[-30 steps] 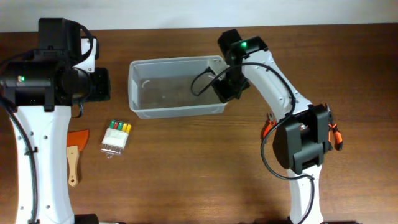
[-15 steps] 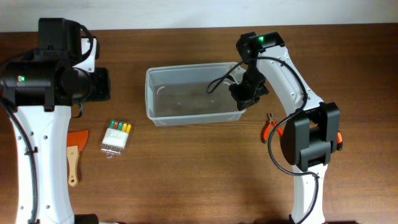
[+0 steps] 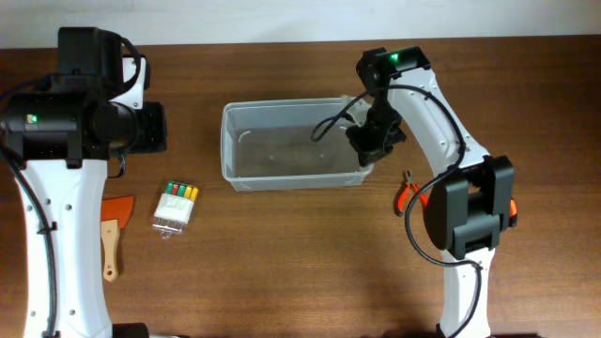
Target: Pack container
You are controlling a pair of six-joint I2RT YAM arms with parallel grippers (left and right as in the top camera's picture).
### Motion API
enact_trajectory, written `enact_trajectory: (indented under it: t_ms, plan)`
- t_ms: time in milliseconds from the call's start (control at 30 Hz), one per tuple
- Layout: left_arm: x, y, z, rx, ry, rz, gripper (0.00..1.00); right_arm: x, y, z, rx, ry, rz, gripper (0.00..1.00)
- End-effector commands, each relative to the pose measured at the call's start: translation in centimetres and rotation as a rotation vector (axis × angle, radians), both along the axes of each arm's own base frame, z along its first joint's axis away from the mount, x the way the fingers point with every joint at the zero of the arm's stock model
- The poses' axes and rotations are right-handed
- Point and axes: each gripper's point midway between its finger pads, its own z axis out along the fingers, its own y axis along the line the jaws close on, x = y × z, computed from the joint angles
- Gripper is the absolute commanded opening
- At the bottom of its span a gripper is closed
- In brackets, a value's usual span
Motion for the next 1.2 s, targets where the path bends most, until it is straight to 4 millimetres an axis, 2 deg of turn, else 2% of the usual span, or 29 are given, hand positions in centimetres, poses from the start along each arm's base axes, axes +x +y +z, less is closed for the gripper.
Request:
enact_trajectory:
  t_ms: [0, 67, 100, 133, 167, 200, 233, 333, 400, 533, 600, 733, 800, 833, 933, 1033, 1167]
  plan:
    - [0.1, 0.3, -0.3, 0.007, 0.005, 0.009, 0.25, 2.1, 0.6, 8.0, 0.063, -0.252, 0.011, 0.04]
    - [0.1, 0.3, -0.3, 0.019, 0.007, -0.014, 0.25, 3.1, 0.6, 12.3, 0.096, -0.381, 0.004, 0.05]
    - [0.1, 0.3, -0.3, 0.023, 0.008, -0.021, 0.25, 3.3, 0.5, 13.7, 0.103, -0.424, 0.0, 0.08]
    - [0.1, 0.3, -0.3, 0.025, 0.008, -0.025, 0.25, 3.6, 0.0, 15.9, 0.109, -0.487, -0.01, 0.26]
    - [0.1, 0.3, -0.3, 0.028, 0.009, -0.03, 0.25, 3.6, -0.6, 17.5, 0.108, -0.532, -0.021, 0.62]
    - [0.1, 0.3, -0.3, 0.031, 0.012, -0.034, 0.25, 3.6, -1.3, 18.8, 0.102, -0.566, -0.035, 0.89]
    - [0.0, 0.3, -0.3, 0.037, 0.014, -0.045, 0.25, 3.4, -2.4, 20.1, 0.094, -0.599, -0.054, 0.92]
    - [-0.3, 0.3, -0.5, 0.042, 0.028, -0.056, 0.26, 2.3, -5.5, 22.7, 0.087, -0.632, -0.156, 0.98]
    - [-0.9, 0.3, -0.8, 0.039, 0.056, -0.055, 0.26, 0.8, -8.2, 23.8, 0.07, -0.628, -0.249, 0.99]
    - [-1.9, -0.4, -1.4, 0.035, 0.078, -0.066, 0.26, -1.2, -12.0, 26.0, 0.049, -0.668, -0.409, 0.99]
    - [-3.5, -0.9, -2.7, 0.043, 0.104, -0.085, 0.26, -3.6, -13.6, 27.3, 0.039, -0.693, -0.474, 0.99]
    - [-6.5, -0.8, -5.7, 0.042, 0.156, -0.058, 0.26, -7.7, -14.0, 27.8, 0.032, -0.697, -0.497, 0.99]
    - [-8.2, -0.7, -7.5, 0.038, 0.178, -0.052, 0.31, -9.7, -13.9, 27.3, 0.034, -0.679, -0.52, 0.99]
    - [-8.9, -0.7, -8.4, 0.036, 0.185, -0.052, 0.42, -10.6, -13.8, 26.9, 0.035, -0.665, -0.532, 0.99]
    - [-10.3, -0.6, -11.3, 0.034, 0.204, -0.054, 1.0, -13.0, -13.6, 25.2, 0.028, -0.617, -0.541, 0.99]
    - [-10.1, -0.6, -13.8, 0.042, 0.214, -0.069, 0.99, -14.6, -13.4, 23.2, 0.016, -0.556, -0.542, 0.99]
    - [-8.3, -0.6, -16.0, 0.077, 0.217, -0.144, 0.99, -15.1, -13.3, 21.1, 0.006, -0.483, -0.542, 0.99]
